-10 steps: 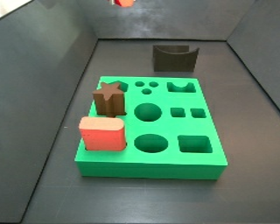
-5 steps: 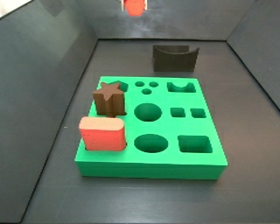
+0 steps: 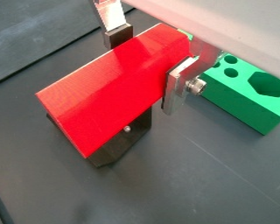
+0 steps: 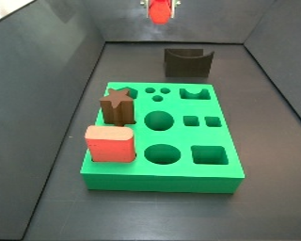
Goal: Pick up the hexagon object. Move up. Place the hexagon object on the fixture. Regrasp the hexagon object. Move to above the board. Insert the hexagon object.
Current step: Place the hexagon object on the fixture.
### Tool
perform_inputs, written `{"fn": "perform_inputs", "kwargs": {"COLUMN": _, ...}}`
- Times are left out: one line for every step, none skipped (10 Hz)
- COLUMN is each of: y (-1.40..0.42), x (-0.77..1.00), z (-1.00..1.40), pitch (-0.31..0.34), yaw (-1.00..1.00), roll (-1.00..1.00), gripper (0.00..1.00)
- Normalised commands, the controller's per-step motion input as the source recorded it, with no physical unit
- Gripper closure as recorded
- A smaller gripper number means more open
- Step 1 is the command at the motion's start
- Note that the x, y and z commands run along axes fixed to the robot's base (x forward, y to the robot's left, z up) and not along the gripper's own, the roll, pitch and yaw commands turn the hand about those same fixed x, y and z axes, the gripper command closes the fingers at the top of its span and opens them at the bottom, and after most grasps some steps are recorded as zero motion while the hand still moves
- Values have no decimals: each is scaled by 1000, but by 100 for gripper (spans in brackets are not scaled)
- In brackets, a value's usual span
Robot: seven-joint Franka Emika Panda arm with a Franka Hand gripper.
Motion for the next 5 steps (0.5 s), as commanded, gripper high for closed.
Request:
{"fn": "perform_inputs", "kwargs": {"y": -29, "x": 1000, "z": -48, "pitch": 183, "yaw": -60, "roll": 43, "gripper": 100}}
{"fn": "perform_inputs", "kwargs": {"y": -24, "x": 1000, "z": -41, "pitch": 175, "yaw": -48, "roll": 39, "gripper": 100}}
{"fn": "perform_inputs", "kwargs": {"y": -16, "x": 1000, "z": -32, "pitch": 162, "yaw": -34, "roll": 31, "gripper": 100}}
{"fn": "perform_inputs", "kwargs": {"y": -9, "x": 1000, "z": -19, "pitch": 158, "yaw": -24, "roll": 23, "gripper": 100}}
{"fn": "perform_inputs", "kwargs": {"y": -6, "x": 848, "z": 507, "pitch": -34, "yaw": 26, "roll": -1000, "gripper": 100}}
